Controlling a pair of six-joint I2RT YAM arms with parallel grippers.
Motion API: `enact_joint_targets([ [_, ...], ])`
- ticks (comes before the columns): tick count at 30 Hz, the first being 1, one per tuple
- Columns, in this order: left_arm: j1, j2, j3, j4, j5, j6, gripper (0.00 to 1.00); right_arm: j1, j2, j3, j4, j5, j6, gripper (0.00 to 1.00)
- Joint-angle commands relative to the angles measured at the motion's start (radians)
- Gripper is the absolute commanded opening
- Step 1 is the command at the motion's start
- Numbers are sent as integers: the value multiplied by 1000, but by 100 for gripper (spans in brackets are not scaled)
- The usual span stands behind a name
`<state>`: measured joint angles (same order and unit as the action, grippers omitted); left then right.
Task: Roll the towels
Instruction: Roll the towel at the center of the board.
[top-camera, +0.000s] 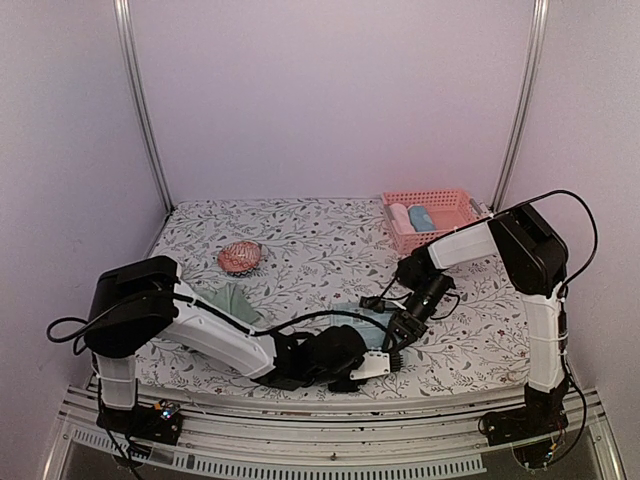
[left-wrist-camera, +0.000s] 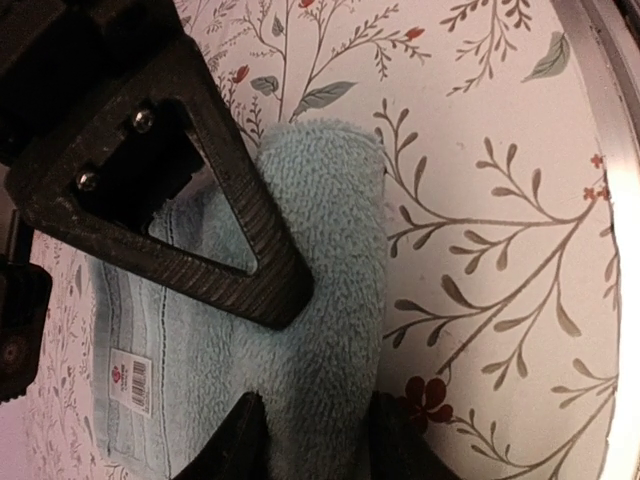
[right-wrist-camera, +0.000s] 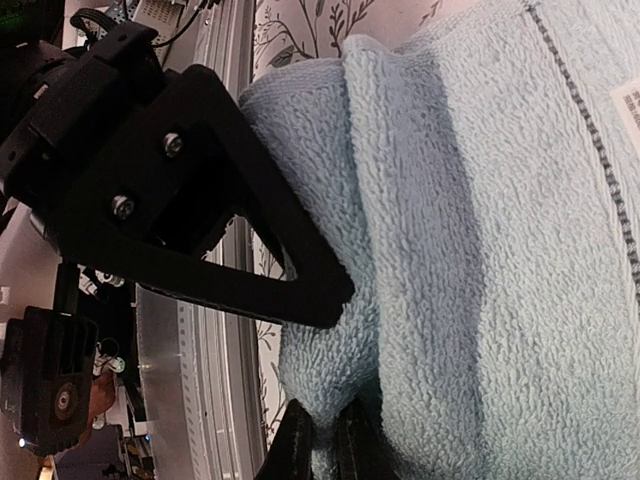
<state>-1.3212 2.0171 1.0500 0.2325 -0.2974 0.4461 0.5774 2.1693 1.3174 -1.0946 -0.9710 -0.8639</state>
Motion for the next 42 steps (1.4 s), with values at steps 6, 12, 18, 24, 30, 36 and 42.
enact_joint_targets([
  [6, 10, 52, 26, -121, -80, -1, 19, -4, 26, 2, -21, 38, -25, 7],
  [12, 29, 60, 119, -361, 71, -135, 8, -88, -214, 13, -85, 75, -69, 38],
  [18, 114, 96, 209, -536, 404, -267, 6, -181, -517, -54, 51, 64, -3, 40],
  [24, 228, 167, 365, -680, 777, -376, 6, -178, -782, -291, 246, 144, 2, 38],
  [30, 311, 290, 523, -797, 1022, -461, 5, -16, -901, -445, 344, 320, -30, 44],
  [36, 348, 351, 578, -835, 1099, -505, 4, 239, -914, -579, 567, 653, 11, 50],
  [42, 365, 359, 576, -836, 1108, -512, 4, 326, -815, -576, 717, 802, 20, 55],
])
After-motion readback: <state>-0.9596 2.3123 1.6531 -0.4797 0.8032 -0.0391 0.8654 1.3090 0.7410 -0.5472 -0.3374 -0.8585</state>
